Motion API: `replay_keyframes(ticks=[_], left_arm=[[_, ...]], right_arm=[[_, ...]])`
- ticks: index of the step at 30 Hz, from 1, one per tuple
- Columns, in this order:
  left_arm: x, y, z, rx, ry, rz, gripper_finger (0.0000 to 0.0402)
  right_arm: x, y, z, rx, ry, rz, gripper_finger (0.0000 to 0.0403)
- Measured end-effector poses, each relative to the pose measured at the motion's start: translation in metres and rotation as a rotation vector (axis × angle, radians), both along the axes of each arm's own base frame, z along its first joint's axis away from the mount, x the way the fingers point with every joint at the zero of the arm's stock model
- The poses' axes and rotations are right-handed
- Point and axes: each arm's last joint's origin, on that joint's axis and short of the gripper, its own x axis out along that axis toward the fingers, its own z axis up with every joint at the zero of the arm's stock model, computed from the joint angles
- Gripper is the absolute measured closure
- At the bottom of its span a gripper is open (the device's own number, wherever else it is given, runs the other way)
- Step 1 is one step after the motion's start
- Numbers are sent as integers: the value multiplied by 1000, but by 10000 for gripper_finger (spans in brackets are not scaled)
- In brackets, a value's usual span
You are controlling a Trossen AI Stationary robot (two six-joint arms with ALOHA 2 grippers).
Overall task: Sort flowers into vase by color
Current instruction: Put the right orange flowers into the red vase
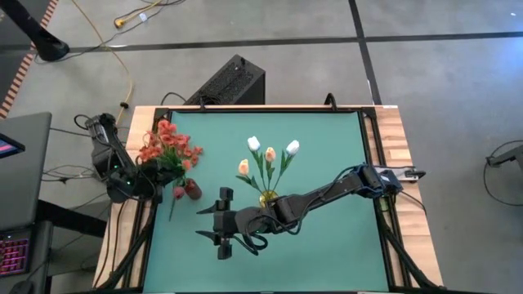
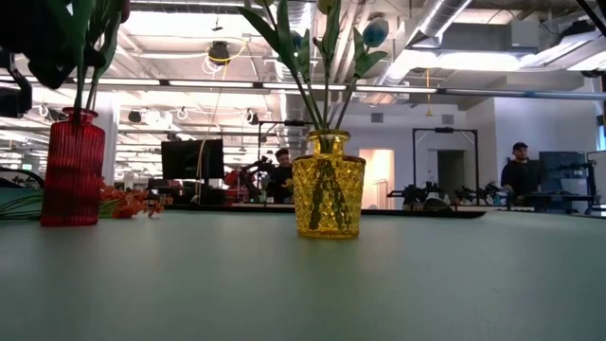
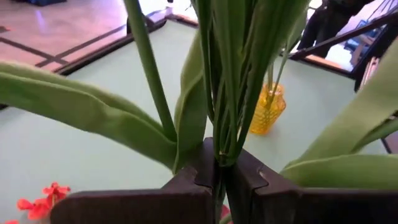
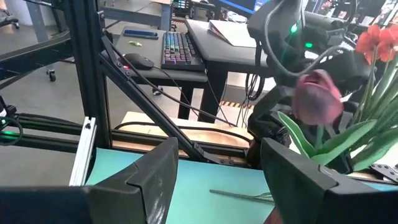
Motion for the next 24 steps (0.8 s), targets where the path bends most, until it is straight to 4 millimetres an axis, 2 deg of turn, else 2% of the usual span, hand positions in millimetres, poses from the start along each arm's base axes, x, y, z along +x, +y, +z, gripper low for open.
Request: replay_keyframes(ticks=[7, 16, 19, 24], left_arm=[[0, -1, -12, -54, 33, 12, 401], [-2, 0, -15, -94, 86, -10, 399], [-2, -1, -15, -79, 98, -28, 381], [-1, -1, -15, -82, 109, -46, 323]], right_arm=[[0, 0, 0, 0, 0, 0, 149], [0, 0, 0, 0, 0, 0, 149], [0, 0, 0, -11, 0, 2, 149], [0, 0, 0, -12, 0, 2, 149]])
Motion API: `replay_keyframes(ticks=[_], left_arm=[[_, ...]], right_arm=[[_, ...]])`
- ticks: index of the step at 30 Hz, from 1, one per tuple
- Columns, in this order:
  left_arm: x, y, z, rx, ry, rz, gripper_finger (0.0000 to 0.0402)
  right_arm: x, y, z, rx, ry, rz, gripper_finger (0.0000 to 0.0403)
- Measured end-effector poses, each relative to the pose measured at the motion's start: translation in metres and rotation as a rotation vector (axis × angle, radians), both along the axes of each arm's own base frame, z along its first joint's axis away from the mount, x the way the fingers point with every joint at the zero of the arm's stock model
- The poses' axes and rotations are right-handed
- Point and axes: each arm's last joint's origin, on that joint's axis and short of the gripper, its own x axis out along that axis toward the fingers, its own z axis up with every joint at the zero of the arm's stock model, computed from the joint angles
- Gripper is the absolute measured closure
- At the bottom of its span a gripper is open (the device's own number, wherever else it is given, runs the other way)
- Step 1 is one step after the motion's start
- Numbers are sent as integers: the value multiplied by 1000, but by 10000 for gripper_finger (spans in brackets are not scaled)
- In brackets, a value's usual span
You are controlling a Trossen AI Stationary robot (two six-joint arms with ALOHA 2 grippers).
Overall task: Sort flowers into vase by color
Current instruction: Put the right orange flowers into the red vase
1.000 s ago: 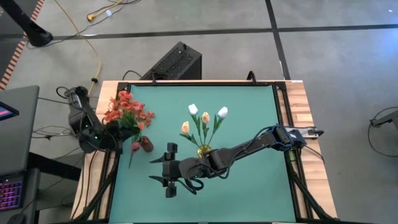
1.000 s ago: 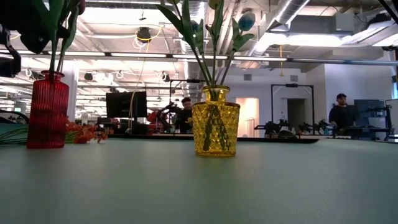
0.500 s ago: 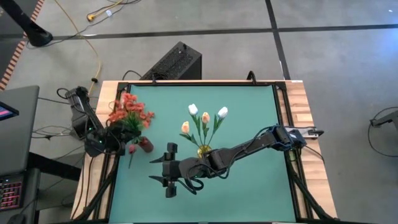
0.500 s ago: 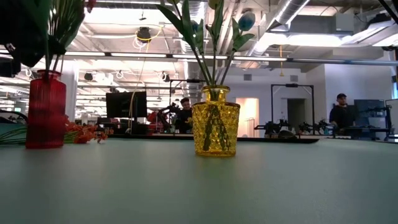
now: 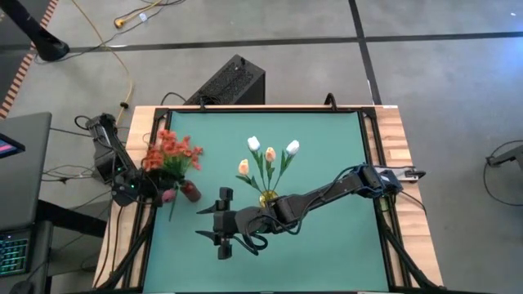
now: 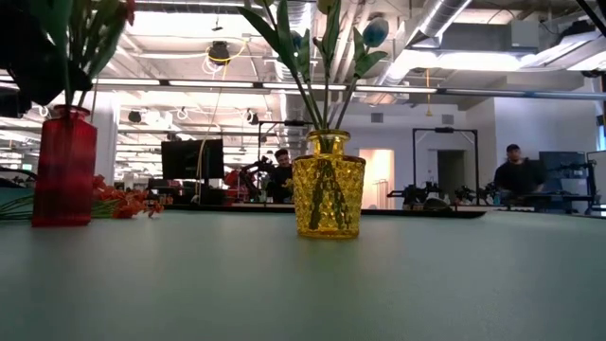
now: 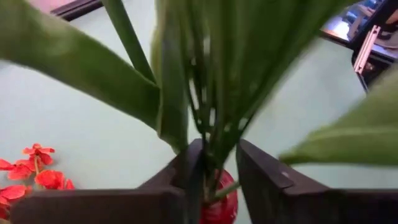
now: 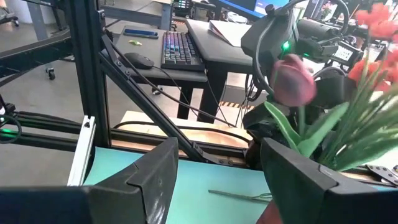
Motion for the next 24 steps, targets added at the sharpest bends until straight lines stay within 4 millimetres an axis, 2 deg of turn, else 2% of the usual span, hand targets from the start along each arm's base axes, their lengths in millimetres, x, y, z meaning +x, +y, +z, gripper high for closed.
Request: replay_keyframes(ticks=[5, 9, 17, 24], left_arm=[[0, -1, -1, -25, 27, -28, 271], [-1, -3, -2, -80, 62, -56, 248], [-1, -4, -2, -131, 105, -87, 244], [-5, 3, 14, -107, 81, -63, 244]], right_arm=[[0, 0, 0, -2, 0, 0, 149], [0, 0, 0, -3, 0, 0, 149], [0, 0, 0, -3, 0, 1, 149], [0, 0, 0, -3, -1, 1, 149]])
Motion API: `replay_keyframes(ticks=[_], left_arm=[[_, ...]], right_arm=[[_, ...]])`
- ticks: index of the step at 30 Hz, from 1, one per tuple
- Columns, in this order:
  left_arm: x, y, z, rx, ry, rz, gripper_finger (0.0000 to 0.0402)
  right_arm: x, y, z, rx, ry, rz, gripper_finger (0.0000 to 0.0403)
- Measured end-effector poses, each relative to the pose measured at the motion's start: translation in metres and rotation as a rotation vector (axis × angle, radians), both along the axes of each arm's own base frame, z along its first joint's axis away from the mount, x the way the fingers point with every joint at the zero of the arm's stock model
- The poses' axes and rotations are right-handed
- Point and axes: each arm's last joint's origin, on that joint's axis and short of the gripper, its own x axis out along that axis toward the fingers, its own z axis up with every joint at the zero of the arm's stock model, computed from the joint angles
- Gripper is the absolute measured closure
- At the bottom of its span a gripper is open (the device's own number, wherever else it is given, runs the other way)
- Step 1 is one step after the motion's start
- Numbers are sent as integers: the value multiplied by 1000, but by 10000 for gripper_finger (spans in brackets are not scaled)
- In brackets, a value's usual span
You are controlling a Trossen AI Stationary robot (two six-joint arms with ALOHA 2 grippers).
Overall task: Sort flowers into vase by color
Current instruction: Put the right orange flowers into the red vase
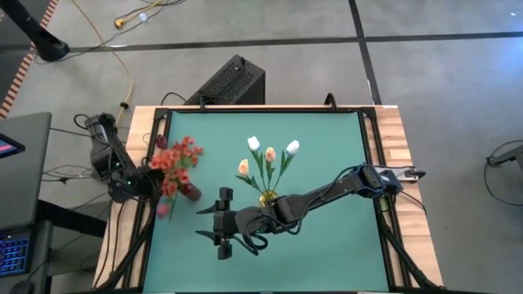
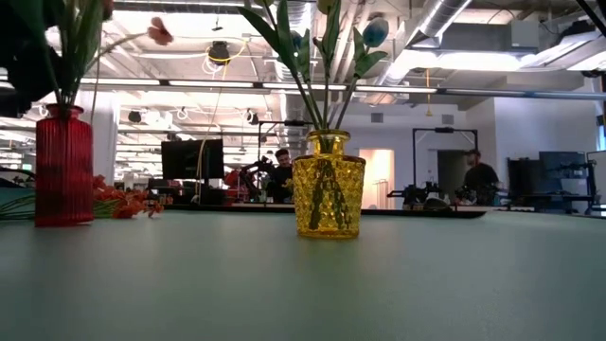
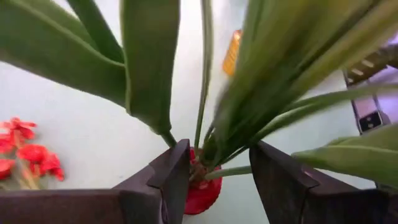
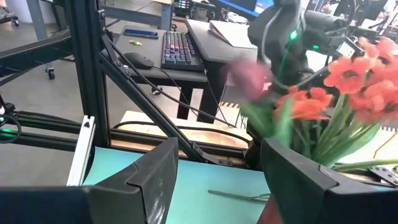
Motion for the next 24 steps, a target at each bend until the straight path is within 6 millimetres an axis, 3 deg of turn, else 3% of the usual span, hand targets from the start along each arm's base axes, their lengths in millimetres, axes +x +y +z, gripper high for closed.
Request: replay_keyframes(ticks=[10, 24], left_arm=[[-3, 7, 5, -55, 73, 59, 244], [0, 6, 11, -104, 125, -16, 244]], right_arm=[[0, 0, 0, 0, 0, 0, 149], [0, 0, -2, -17, 24, 1, 149]])
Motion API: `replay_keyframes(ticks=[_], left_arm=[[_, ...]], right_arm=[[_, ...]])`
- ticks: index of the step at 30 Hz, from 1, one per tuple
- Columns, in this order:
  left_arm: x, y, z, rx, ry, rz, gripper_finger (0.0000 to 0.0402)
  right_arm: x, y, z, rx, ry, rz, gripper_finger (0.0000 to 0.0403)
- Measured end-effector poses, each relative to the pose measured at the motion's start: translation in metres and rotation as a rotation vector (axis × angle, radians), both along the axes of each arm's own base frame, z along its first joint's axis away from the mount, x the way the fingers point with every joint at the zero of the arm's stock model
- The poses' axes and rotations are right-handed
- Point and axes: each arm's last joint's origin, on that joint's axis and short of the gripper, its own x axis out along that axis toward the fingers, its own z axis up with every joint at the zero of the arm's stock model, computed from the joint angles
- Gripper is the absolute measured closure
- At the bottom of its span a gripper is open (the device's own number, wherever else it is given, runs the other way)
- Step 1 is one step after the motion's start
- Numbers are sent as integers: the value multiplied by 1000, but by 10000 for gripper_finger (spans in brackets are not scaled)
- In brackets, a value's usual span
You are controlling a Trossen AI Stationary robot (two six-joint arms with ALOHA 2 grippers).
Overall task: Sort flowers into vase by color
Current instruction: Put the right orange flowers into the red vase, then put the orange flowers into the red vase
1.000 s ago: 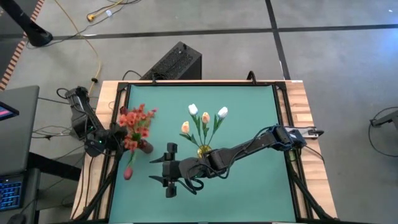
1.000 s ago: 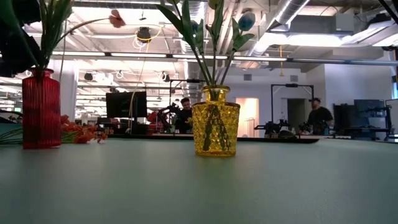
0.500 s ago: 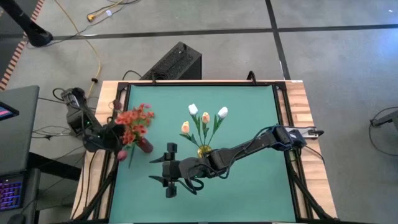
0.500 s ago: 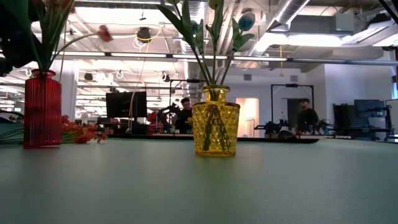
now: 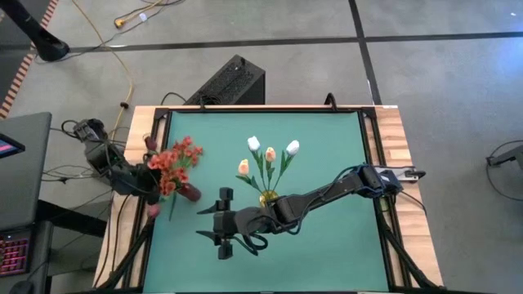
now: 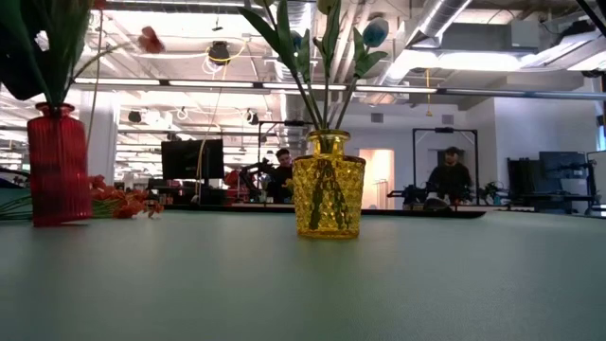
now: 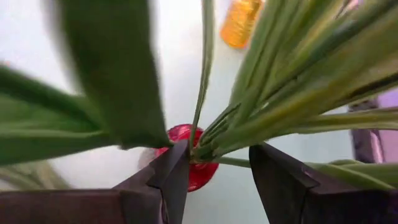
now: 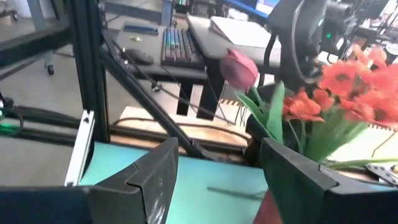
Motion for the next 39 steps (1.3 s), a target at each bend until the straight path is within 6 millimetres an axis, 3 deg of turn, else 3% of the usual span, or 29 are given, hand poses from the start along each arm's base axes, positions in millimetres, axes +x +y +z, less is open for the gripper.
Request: replay_keyframes(ticks=[6, 14, 32, 39], left_arm=[[7, -4, 9, 47, -38, -56, 244], [14, -5, 35, 160, -42, -93, 244], [3, 7, 44, 241, 389, -10, 244], [-8, 14, 79, 229, 343, -50, 244]], right_arm=[[-9, -9, 6, 12, 83, -21, 149], [-11, -16, 10, 27, 99, -39, 149], [-12, -16, 9, 38, 119, -45, 149], [-13, -17, 7, 31, 141, -46, 149]])
